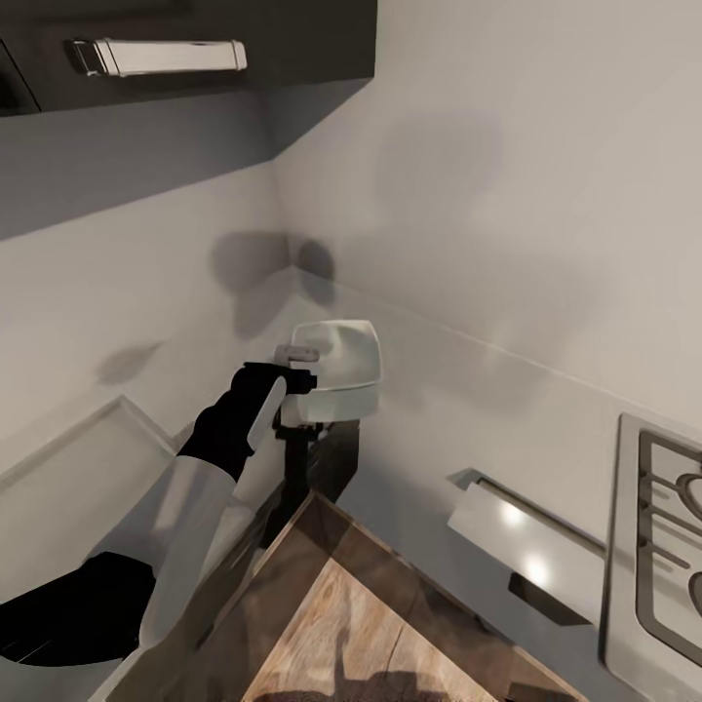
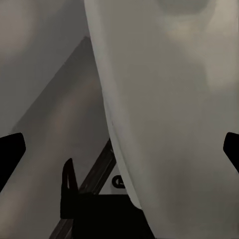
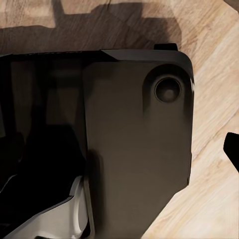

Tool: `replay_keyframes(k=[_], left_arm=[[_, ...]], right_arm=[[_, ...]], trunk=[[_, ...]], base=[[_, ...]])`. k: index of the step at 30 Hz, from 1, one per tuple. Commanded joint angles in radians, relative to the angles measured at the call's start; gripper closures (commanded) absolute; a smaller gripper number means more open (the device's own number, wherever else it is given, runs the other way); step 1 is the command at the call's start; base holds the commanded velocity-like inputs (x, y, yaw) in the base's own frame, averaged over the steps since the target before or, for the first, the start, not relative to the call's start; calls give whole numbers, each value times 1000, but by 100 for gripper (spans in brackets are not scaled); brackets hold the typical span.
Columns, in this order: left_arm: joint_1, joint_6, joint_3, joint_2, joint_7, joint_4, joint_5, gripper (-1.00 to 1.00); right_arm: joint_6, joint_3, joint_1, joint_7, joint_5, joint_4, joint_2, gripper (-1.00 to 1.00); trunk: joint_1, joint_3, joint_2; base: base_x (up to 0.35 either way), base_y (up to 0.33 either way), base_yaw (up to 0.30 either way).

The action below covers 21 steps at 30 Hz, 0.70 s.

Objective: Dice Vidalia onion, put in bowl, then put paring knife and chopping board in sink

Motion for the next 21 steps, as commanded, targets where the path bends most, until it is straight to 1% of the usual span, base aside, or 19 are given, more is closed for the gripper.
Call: replay_keyframes(k=[1, 11, 21], left_arm=[[-1, 3, -2, 1, 9, -1, 11, -100], [-1, 3, -2, 1, 9, 0, 11, -100], [-1, 3, -2, 1, 9, -2, 11, -100]], right_arm=[[-4, 7, -1, 4, -11, 2, 0, -100], [-4, 7, -1, 4, -11, 2, 0, -100], [-4, 7, -1, 4, -11, 2, 0, -100]], trunk=[[0, -3, -2], [0, -17, -2], [0, -19, -2]], base=[[0, 0, 0], [0, 0, 0], [0, 0, 0]])
